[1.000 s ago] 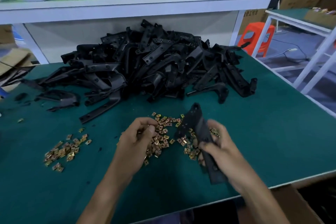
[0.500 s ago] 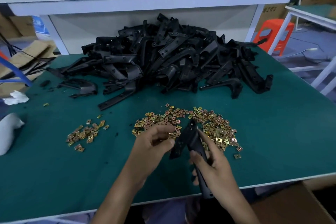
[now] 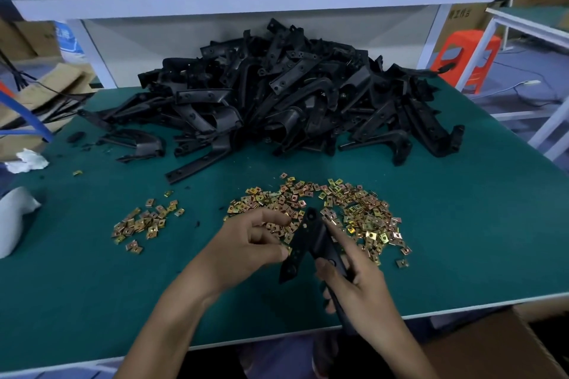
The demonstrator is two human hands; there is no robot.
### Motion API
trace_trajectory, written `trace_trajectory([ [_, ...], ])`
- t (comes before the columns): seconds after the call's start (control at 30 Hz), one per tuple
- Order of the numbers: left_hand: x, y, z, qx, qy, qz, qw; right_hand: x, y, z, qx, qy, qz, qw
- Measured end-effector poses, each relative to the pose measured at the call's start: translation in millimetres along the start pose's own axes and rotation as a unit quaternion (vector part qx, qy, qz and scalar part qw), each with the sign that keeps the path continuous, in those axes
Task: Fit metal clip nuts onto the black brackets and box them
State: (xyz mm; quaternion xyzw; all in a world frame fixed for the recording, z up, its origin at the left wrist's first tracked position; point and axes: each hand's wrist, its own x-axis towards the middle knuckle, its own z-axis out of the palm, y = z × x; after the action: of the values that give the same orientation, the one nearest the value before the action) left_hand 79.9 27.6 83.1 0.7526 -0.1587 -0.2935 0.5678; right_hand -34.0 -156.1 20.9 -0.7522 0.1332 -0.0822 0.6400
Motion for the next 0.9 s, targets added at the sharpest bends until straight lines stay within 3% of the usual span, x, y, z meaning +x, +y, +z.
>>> trace_trajectory([
  [0.13, 4, 8, -1, 0.036, -0.059, -0.014, 0.997, 2, -2, 0, -0.014, -0.015, -0.005, 1.0],
  [0.33, 18, 9, 1, -0.008, -0.079, -0.013, 0.997, 4, 5, 1, 0.004, 0.017, 0.006, 1.0],
  [0.4, 34, 6, 0, 0.024, -0.032, 0.008, 0.999, 4, 7, 2, 0.014, 0.029, 0.009, 0.999],
  [0.47, 64, 3, -2, 0.097, 0.072, 0.034, 0.992, 5, 8, 2, 0.024, 0.033, 0.006, 0.999],
  [0.57, 117, -1, -6, 0.252, 0.188, 0.058, 0.947, 6, 8, 2, 0.025, 0.031, 0.003, 0.999],
  [0.7, 165, -12, -9, 0.412, 0.169, 0.036, 0.895, 6, 5, -1, 0.041, 0.036, 0.007, 0.998],
  [0.8, 166, -11, -7, 0.455, 0.181, 0.049, 0.87, 7, 5, -2, 0.04, 0.037, 0.01, 0.998],
  [0.87, 153, -4, -6, 0.432, 0.197, 0.083, 0.876, 9, 6, -2, 0.031, 0.04, 0.015, 0.999],
  [0.9, 140, 1, -4, 0.385, 0.199, 0.094, 0.896, 9, 6, -2, 0.029, 0.044, 0.019, 0.998],
])
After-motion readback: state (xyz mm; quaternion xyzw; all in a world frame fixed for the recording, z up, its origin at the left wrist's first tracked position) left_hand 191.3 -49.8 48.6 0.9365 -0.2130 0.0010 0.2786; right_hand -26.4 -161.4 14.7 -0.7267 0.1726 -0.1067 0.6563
